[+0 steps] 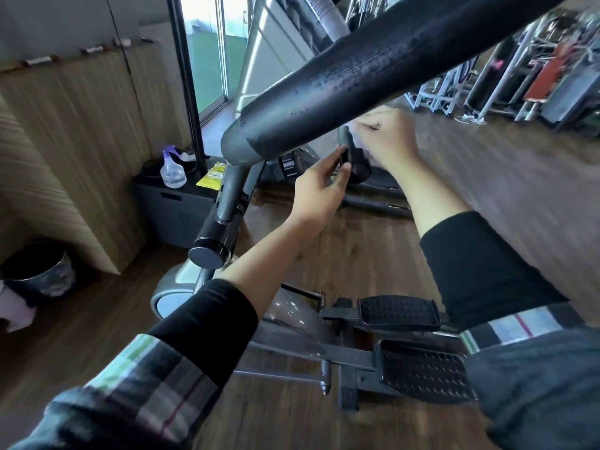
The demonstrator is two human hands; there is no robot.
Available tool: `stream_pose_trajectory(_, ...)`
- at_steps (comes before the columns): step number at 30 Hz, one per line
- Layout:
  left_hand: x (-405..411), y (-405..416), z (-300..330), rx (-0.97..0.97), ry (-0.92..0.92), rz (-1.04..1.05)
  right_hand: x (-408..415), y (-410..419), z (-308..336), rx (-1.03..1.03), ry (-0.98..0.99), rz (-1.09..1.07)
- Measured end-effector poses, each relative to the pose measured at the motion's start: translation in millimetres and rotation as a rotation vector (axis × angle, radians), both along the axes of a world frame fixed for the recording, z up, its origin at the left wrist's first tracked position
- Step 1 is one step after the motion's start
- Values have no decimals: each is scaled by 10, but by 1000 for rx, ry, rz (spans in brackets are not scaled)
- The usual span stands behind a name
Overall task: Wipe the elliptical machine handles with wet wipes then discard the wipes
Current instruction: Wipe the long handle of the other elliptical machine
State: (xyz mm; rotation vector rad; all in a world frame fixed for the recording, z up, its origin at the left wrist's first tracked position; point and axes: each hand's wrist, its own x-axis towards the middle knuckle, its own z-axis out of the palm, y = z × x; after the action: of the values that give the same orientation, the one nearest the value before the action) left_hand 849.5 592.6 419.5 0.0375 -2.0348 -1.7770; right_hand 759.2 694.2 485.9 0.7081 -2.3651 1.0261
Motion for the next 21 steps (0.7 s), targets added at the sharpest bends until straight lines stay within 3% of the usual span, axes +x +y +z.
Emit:
stream_pose_trajectory(9, 33, -19, -9, -61, 15, -2, 517, 220, -277, -184, -105, 34)
stream_pose_trajectory(13, 14, -47, -25, -70, 27, -12, 477, 144, -184, -161, -139, -3)
stream_pose_trajectory(21, 6, -98, -52, -73, 29, -35, 680, 199, -487, -174, 28, -40)
